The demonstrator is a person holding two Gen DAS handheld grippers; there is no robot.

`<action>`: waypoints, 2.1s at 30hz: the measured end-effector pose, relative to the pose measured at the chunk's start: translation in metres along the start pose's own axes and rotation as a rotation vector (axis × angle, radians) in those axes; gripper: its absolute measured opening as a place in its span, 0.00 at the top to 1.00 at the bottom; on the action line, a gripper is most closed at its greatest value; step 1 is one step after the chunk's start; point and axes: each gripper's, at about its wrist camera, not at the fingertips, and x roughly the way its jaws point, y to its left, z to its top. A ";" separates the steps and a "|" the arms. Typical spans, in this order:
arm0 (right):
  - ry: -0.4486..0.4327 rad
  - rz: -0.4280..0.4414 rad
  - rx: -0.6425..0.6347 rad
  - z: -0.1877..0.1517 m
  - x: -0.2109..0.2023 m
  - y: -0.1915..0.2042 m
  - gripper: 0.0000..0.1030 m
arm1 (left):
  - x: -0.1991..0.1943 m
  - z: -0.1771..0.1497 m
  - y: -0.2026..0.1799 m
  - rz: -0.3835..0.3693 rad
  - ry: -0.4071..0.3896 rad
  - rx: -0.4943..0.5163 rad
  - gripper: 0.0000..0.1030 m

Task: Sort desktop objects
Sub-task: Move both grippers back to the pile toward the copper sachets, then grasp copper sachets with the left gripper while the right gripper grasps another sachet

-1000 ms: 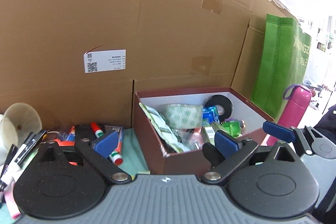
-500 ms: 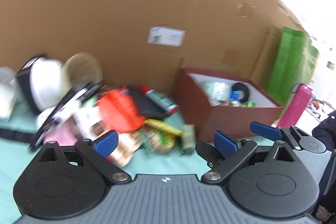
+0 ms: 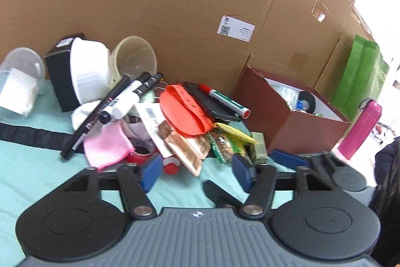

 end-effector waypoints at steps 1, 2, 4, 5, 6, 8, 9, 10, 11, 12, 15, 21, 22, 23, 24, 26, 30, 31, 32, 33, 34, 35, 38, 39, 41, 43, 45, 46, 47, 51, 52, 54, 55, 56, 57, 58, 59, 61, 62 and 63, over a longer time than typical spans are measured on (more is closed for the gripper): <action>-0.002 0.003 -0.005 0.001 0.003 0.002 0.16 | 0.002 0.002 -0.001 -0.008 -0.002 0.000 0.41; 0.000 0.007 -0.011 0.003 0.006 0.003 0.23 | 0.004 0.004 -0.002 -0.010 -0.007 0.007 0.41; 0.015 0.017 -0.007 0.005 0.012 0.004 0.27 | 0.008 0.008 -0.005 -0.011 -0.019 0.029 0.41; 0.019 0.023 0.001 0.007 0.017 0.003 0.29 | 0.011 0.010 -0.006 -0.009 -0.021 0.039 0.41; 0.020 0.026 0.009 0.008 0.020 0.002 0.30 | 0.015 0.012 -0.006 -0.002 -0.021 0.044 0.41; 0.018 0.029 0.016 0.011 0.024 0.004 0.32 | 0.025 0.016 -0.004 0.017 -0.016 0.041 0.41; 0.018 0.032 0.015 0.012 0.027 0.005 0.32 | 0.031 0.018 -0.001 0.019 -0.008 0.037 0.41; 0.020 0.038 0.011 0.014 0.031 0.006 0.34 | 0.036 0.019 0.001 0.020 0.003 0.033 0.41; 0.025 0.044 0.007 0.015 0.034 0.007 0.37 | 0.041 0.020 0.004 0.024 0.015 0.029 0.41; 0.030 0.049 0.003 0.016 0.038 0.008 0.38 | 0.044 0.020 0.006 0.035 0.023 0.025 0.42; 0.051 0.065 0.005 0.017 0.049 0.009 0.44 | 0.050 0.018 0.013 0.036 0.035 0.008 0.44; 0.100 0.108 0.074 0.014 0.065 0.005 0.55 | 0.059 0.019 0.018 0.028 0.061 0.006 0.70; 0.101 0.107 0.084 0.013 0.065 0.004 0.58 | 0.060 0.019 0.020 0.026 0.067 -0.003 0.74; 0.106 0.104 0.089 0.012 0.065 0.003 0.59 | 0.061 0.019 0.021 0.025 0.066 -0.015 0.76; 0.109 0.104 0.095 0.011 0.065 0.001 0.59 | 0.060 0.018 0.022 0.021 0.061 -0.024 0.76; 0.113 0.112 0.116 0.009 0.064 -0.002 0.61 | 0.060 0.018 0.021 0.027 0.051 -0.041 0.70; 0.120 0.139 0.110 0.007 0.063 0.000 0.60 | 0.062 0.018 0.017 0.015 0.050 -0.039 0.59; 0.124 0.156 0.105 0.007 0.063 0.001 0.60 | 0.063 0.019 0.016 0.016 0.051 -0.039 0.59; 0.123 0.159 0.100 0.007 0.065 0.002 0.59 | 0.064 0.019 0.014 0.015 0.052 -0.037 0.58; 0.126 0.151 0.091 0.008 0.067 0.004 0.59 | 0.066 0.018 0.012 0.013 0.057 -0.031 0.59; 0.130 0.143 0.080 0.009 0.068 0.006 0.59 | 0.067 0.018 0.010 0.014 0.066 -0.020 0.60; 0.130 0.134 0.073 0.009 0.070 0.006 0.59 | 0.068 0.018 0.009 0.018 0.075 -0.010 0.68; 0.130 0.119 0.074 0.011 0.074 0.004 0.68 | 0.070 0.016 0.013 0.041 0.093 -0.029 0.92; 0.134 0.117 0.085 0.011 0.075 0.001 0.71 | 0.071 0.016 0.017 0.037 0.103 -0.056 1.00; 0.136 0.130 0.120 0.011 0.076 -0.006 0.77 | 0.070 0.015 0.023 0.021 0.105 -0.105 1.00; 0.135 0.142 0.135 0.009 0.071 -0.011 0.84 | 0.064 0.015 0.021 0.020 0.094 -0.111 1.00; 0.125 0.145 0.133 0.008 0.065 -0.010 0.94 | 0.056 0.013 0.016 0.017 0.075 -0.088 1.00; 0.117 0.151 0.127 0.008 0.061 -0.009 1.00 | 0.051 0.011 0.013 0.014 0.067 -0.081 1.00; 0.113 0.164 0.126 0.008 0.057 -0.008 1.00 | 0.047 0.010 0.011 0.010 0.059 -0.077 1.00; 0.101 0.176 0.110 0.005 0.045 -0.004 1.00 | 0.036 0.006 0.005 0.010 0.029 -0.044 1.00; 0.096 0.153 0.096 0.004 0.044 -0.002 1.00 | 0.037 0.006 0.004 0.020 0.023 -0.041 1.00; 0.084 0.127 0.093 0.005 0.044 -0.003 0.98 | 0.039 0.007 0.005 0.026 0.017 -0.044 0.85; 0.096 0.128 0.083 0.006 0.046 -0.003 0.93 | 0.040 0.008 0.006 0.024 0.015 -0.052 0.74; 0.107 0.131 0.057 0.007 0.048 0.000 0.79 | 0.041 0.008 0.008 0.030 0.008 -0.061 0.54; 0.106 0.128 0.029 0.006 0.048 0.002 0.71 | 0.043 0.009 0.009 0.043 -0.001 -0.065 0.46; 0.101 0.120 0.000 0.006 0.047 0.006 0.63 | 0.045 0.011 0.010 0.055 -0.008 -0.060 0.46; 0.095 0.107 -0.029 0.006 0.047 0.009 0.63 | 0.048 0.013 0.010 0.062 -0.008 -0.053 0.46; 0.092 0.093 -0.073 0.008 0.052 0.015 0.64 | 0.054 0.017 0.013 0.050 0.003 -0.054 0.48; 0.094 0.089 -0.093 0.009 0.055 0.018 0.65 | 0.056 0.018 0.015 0.039 0.007 -0.057 0.49; 0.096 0.079 -0.116 0.010 0.059 0.021 0.65 | 0.058 0.020 0.015 0.033 0.013 -0.056 0.49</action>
